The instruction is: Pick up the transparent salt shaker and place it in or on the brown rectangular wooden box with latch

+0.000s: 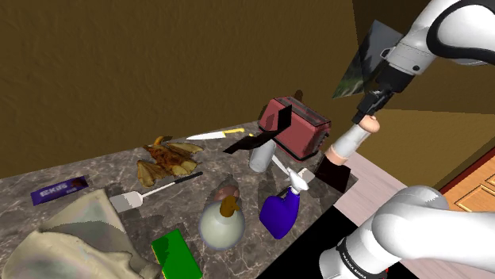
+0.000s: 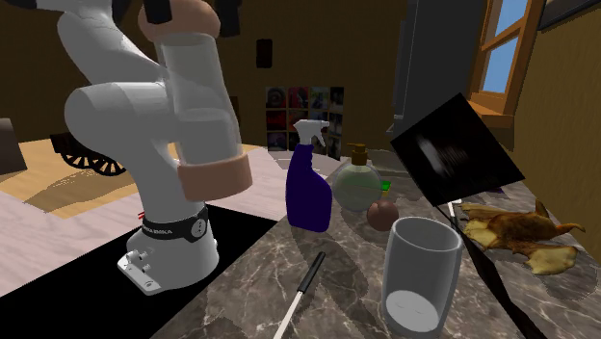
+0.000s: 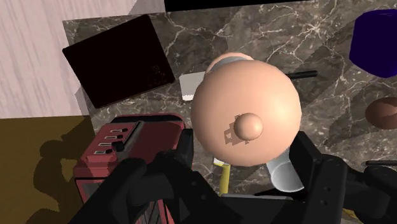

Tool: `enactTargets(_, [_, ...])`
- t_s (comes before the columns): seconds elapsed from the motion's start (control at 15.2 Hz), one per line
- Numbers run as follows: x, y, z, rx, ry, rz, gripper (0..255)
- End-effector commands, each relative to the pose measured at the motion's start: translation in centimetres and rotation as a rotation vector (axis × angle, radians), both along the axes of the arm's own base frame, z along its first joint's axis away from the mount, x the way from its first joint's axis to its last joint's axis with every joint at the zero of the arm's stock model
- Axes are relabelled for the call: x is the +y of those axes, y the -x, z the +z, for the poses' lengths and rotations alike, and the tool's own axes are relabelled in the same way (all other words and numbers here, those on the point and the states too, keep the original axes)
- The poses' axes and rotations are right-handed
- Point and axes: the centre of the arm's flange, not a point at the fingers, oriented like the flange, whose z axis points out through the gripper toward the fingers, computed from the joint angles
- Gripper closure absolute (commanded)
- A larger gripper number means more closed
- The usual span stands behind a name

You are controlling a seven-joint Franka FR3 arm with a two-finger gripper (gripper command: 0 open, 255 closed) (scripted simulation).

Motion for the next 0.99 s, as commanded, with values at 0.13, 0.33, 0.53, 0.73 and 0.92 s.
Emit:
enactTargets(0.13, [-5.3,0.2,0.7,0.0,0.002,0.001,255])
enactTargets(0.33, [-9.2,0.2,1.5,0.0,0.002,0.001,255])
enactTargets(0.53, [-13.0,0.3,2.4,0.0,0.002,0.001,255])
enactTargets(0.73, [-16.9,0.4,3.2,0.0,0.002,0.001,255])
enactTargets(0.92, [-20.9,0.5,4.1,0.0,0.002,0.001,255])
